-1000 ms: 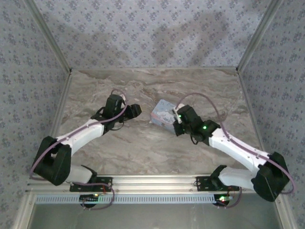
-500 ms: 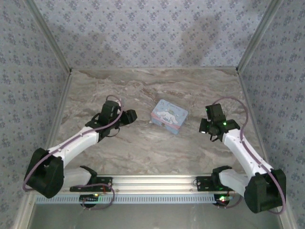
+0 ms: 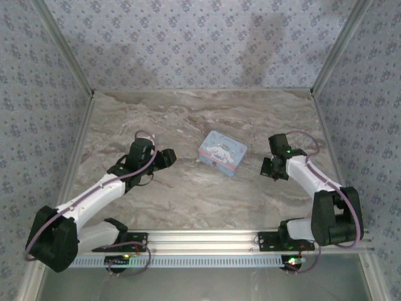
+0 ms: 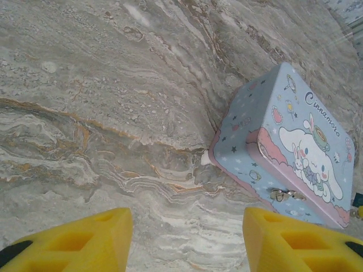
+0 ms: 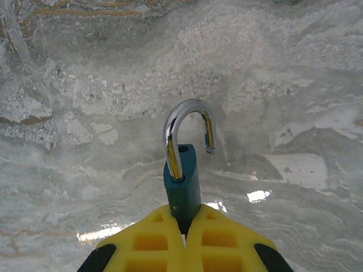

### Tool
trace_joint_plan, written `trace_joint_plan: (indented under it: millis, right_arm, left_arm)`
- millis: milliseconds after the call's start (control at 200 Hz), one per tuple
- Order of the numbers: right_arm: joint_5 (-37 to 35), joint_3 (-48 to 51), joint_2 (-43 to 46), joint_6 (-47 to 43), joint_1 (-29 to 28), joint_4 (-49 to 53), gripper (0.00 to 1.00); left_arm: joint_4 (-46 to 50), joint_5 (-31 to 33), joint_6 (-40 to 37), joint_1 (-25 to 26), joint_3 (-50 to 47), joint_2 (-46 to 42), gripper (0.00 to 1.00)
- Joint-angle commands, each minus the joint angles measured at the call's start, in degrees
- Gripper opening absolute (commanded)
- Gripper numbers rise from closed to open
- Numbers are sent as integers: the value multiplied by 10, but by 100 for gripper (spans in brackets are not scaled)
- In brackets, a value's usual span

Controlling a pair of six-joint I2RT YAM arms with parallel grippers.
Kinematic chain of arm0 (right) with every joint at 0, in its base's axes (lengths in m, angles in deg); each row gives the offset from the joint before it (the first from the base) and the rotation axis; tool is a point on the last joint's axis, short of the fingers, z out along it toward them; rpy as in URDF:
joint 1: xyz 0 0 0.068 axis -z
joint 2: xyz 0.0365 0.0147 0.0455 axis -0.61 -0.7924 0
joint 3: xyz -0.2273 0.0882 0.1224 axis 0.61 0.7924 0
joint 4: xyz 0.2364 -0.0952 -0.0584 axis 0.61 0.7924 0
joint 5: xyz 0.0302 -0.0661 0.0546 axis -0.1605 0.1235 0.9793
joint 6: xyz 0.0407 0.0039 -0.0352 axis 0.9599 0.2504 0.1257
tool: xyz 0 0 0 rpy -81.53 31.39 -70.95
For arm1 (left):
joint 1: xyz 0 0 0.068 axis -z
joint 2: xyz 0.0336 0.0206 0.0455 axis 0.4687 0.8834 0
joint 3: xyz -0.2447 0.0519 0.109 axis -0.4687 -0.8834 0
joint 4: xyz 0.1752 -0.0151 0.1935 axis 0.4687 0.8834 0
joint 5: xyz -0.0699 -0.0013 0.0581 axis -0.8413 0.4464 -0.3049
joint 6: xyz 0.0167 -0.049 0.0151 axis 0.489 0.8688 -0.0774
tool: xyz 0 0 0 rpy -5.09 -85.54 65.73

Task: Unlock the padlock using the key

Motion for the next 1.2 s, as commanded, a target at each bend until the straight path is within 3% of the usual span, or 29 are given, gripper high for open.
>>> trace_joint_plan:
  millis: [0,85,175,380,510,765,800,810,815,820,840,1064,1194]
  right_arm:
    - [11,-20,-26,12,7,-17,0]
    - [13,-23,-40,14,8,-22,0]
    - [18,-25,-48,17,9,-24,8]
    - [19,-35,-54,16,10,-20,16]
    - [20,-47,-43,14,10,-5,31]
    - [10,-72,8,8,12,35,43]
    - [2,-78,16,6,11,39,51]
    - [1,-80,19,5,11,39,61]
    - [0,-80,21,4,11,40,80]
    - [-1,-81,22,3,11,40,90]
    - [-6,-83,27,1,11,40,100]
    - [-126,-119,55,-11,13,19,100]
    - [-243,-81,90,-36,15,-90,100]
  left_arm:
    - [11,12,-5,4,-5,-18,55]
    - [15,14,-6,4,-6,-22,55]
    - [15,16,-5,4,-8,-25,55]
    - [17,20,-2,4,-13,-35,55]
    - [23,24,-4,4,-12,-39,56]
    - [42,38,-15,0,2,-45,63]
    - [53,46,-19,-4,10,-44,68]
    - [58,48,-20,-4,13,-44,81]
    - [60,49,-22,-4,14,-43,89]
    - [62,50,-22,-5,15,-43,94]
    - [71,55,-26,-8,21,-42,98]
    - [156,100,-110,-51,111,-10,98]
    - [150,222,-225,-68,132,-1,98]
